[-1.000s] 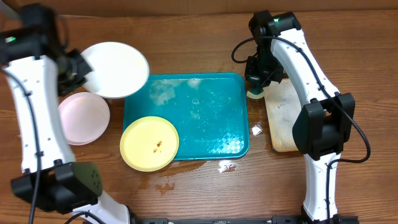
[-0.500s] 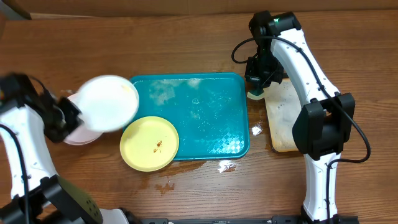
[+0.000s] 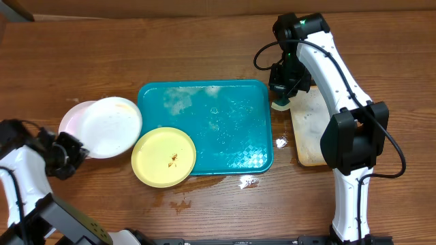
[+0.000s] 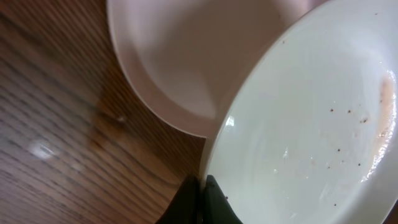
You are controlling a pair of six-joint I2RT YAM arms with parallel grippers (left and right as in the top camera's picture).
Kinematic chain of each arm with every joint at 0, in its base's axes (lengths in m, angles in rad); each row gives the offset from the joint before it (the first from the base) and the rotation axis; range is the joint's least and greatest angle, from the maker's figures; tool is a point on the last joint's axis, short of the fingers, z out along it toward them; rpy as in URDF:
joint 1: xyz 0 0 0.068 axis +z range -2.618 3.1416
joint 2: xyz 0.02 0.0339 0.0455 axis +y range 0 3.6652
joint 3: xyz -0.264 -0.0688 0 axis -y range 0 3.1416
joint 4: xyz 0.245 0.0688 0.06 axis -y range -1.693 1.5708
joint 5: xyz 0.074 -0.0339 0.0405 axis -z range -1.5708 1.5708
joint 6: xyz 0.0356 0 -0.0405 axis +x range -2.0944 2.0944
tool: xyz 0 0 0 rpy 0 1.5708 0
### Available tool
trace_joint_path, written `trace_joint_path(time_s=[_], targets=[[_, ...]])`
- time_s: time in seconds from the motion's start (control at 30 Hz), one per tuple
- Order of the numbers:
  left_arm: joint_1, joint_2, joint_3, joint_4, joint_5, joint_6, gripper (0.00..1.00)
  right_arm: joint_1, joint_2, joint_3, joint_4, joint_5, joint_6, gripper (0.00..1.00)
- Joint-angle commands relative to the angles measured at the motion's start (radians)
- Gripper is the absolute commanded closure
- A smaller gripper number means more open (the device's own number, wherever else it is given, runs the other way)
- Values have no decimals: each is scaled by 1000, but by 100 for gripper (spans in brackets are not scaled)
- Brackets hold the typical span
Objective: Clean dirty plates on tray and stack at the side
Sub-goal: 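Lower the white plate onto the plate stack left of the tray, release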
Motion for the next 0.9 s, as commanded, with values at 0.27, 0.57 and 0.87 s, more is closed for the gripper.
trace_joint_path(time_s=[0.27,0.57,0.87], targets=[[86,4,-7,100,-139,-75,96,-2,-25,25,-26,-5,-31,96],[85,130,-7,168,-138,-82,96,-2,-25,25,-27,-5,-34,96],[83,195,-6,247,-110,-85,96,-2,-25,25,-34,-5,-33,96]])
